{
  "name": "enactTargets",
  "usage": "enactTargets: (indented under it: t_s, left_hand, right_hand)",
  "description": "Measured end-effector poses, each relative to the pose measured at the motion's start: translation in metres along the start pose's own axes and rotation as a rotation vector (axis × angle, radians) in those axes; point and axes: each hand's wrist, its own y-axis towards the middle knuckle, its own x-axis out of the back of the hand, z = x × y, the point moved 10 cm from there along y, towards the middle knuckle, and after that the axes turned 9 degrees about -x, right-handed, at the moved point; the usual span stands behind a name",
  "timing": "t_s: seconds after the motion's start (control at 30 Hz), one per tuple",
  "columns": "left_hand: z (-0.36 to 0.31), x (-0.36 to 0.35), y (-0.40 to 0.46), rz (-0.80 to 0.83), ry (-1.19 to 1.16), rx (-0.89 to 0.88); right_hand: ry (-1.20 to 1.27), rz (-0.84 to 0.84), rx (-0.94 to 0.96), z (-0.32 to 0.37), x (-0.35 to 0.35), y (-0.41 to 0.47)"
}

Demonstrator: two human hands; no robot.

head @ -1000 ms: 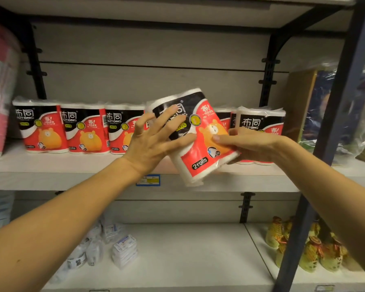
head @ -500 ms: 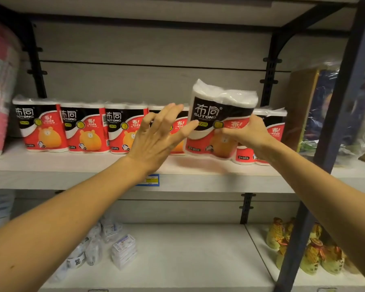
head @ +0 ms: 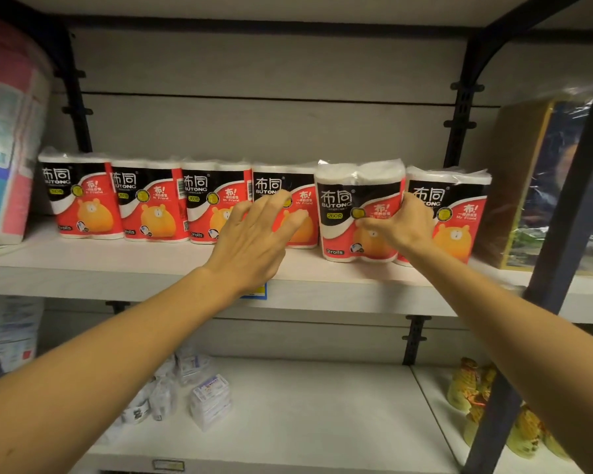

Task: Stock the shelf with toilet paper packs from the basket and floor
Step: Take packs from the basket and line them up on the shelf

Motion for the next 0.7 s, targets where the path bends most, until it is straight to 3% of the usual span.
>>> enactTargets:
  t_s: [0.13,0.23,0.4,0.5,0.7]
  left_hand:
    - [0.003,-0.006,-0.009,0.039,-0.01,0.025]
    - [0.005,-0.01,-0.014,0.064,-0.027,0.043]
    - [0.007,-0.021,-0.023,0.163,-0.021,0.066]
    - [0.007,-0.024,-0.027,0.206,-0.014,0.078]
    - [-0.002,-0.031,-0.034,0.256,0.018,0.069]
  right_hand:
    - [-0.068,-0.062,0.13,0.011,-0.008,-0.002]
    - [-0.263,-0.186,0.179,0.019,-0.006,-0.004]
    - [-0.641,-0.293,0.463,0.04,-0.026,-0.022]
    - [-0.633,-0.19,0.409,0.034,-0.038,-0.019]
    - [-0.552,-0.242,0.465,0.036,-0.041,-0.028]
